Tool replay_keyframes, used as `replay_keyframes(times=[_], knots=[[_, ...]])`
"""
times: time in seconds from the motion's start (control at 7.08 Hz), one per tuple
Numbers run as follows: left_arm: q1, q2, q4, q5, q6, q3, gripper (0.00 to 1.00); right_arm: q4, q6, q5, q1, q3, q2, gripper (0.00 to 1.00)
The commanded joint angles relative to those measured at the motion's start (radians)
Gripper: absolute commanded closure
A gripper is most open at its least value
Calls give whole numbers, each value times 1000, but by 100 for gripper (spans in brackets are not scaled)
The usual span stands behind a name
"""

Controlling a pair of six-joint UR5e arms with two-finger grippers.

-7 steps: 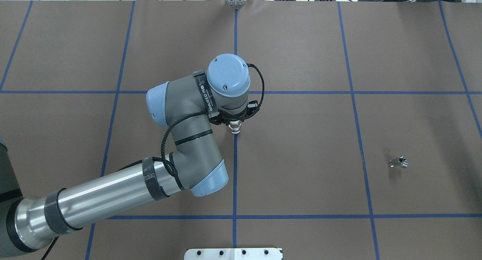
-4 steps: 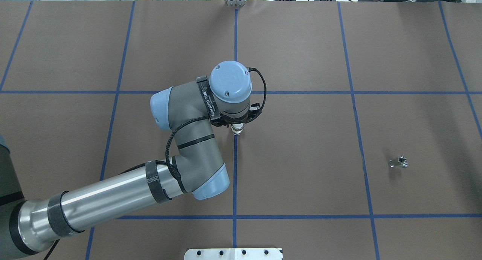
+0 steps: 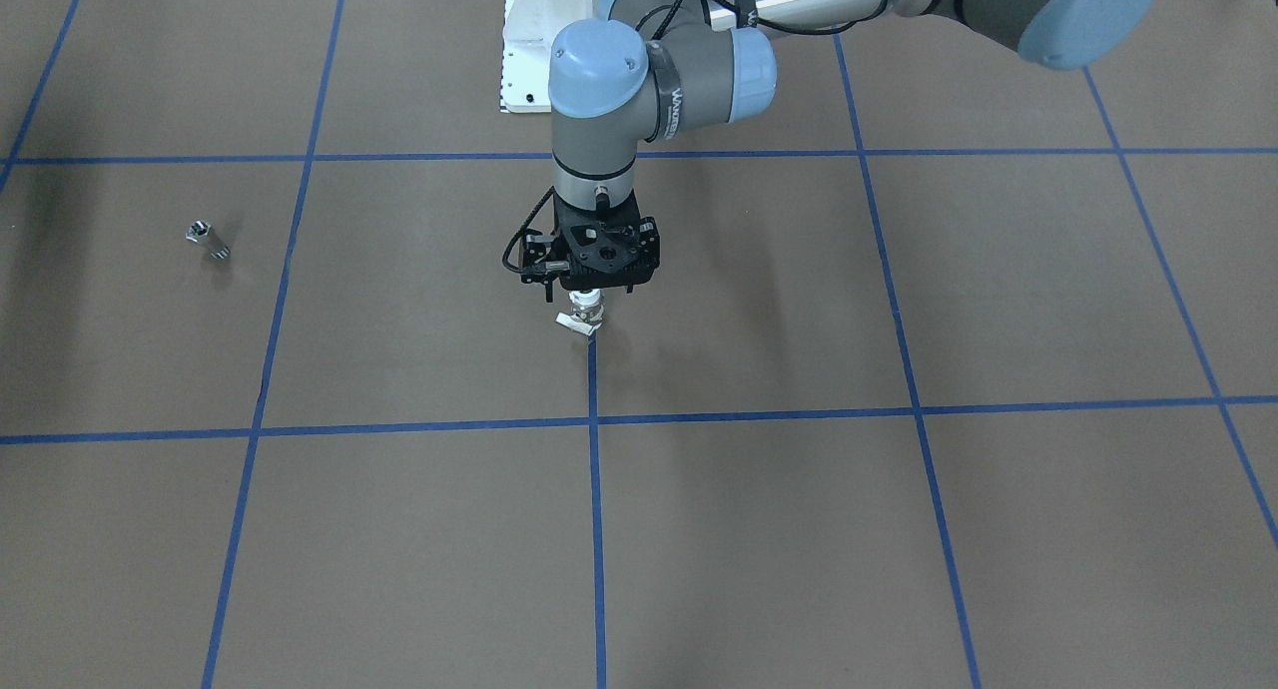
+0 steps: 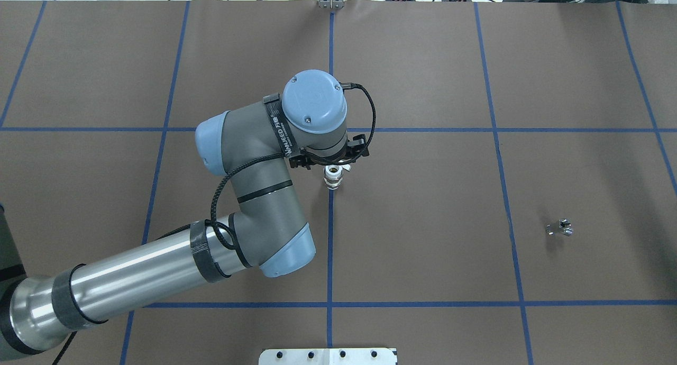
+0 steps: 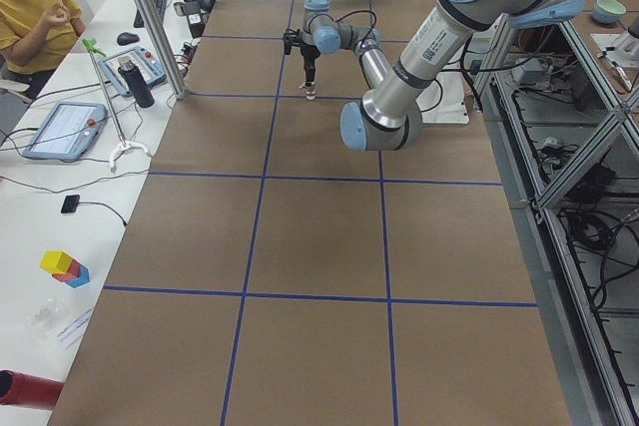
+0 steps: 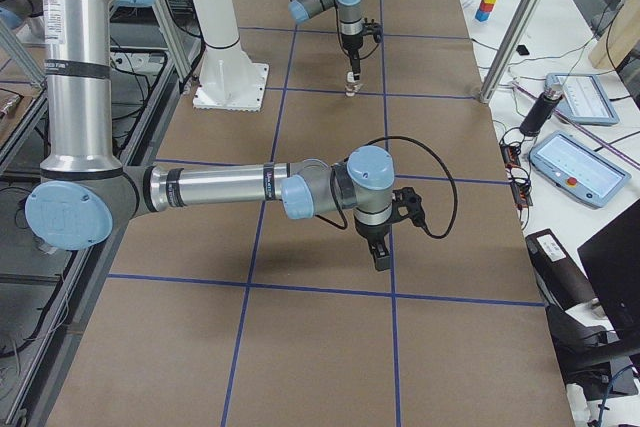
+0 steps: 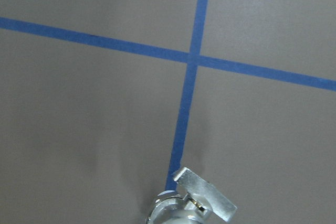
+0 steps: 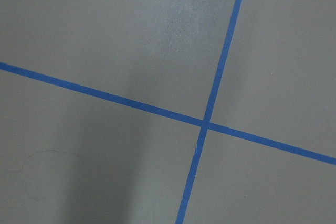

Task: Assemble PPR valve and pipe with both arms
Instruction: 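Open the left gripper and withdraw the left arm from the valve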

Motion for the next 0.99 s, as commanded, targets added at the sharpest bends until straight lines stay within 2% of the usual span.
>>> replay_keyframes(times=[0.0, 0.14, 0.28, 0.42, 0.56, 0.85], knots=[[-96, 138, 181, -84, 177, -259, 1, 0, 0, 2, 0, 1, 0, 0], [-157, 261, 217, -97, 330, -398, 1, 2, 0, 18, -2, 2, 0, 0], [-234, 382, 228, -104, 486, -485, 1, 3, 35, 43, -3, 8, 0, 0], [-344, 490, 227, -183, 661, -523, 1, 5, 129, 55, -21, 49, 0, 0], [-495, 603, 222, -275, 920, -534, 1, 5, 218, 55, -58, 99, -7, 0], [-799, 760, 222, -363, 1385, -484, 1, 5, 389, 54, -144, 199, -30, 0]])
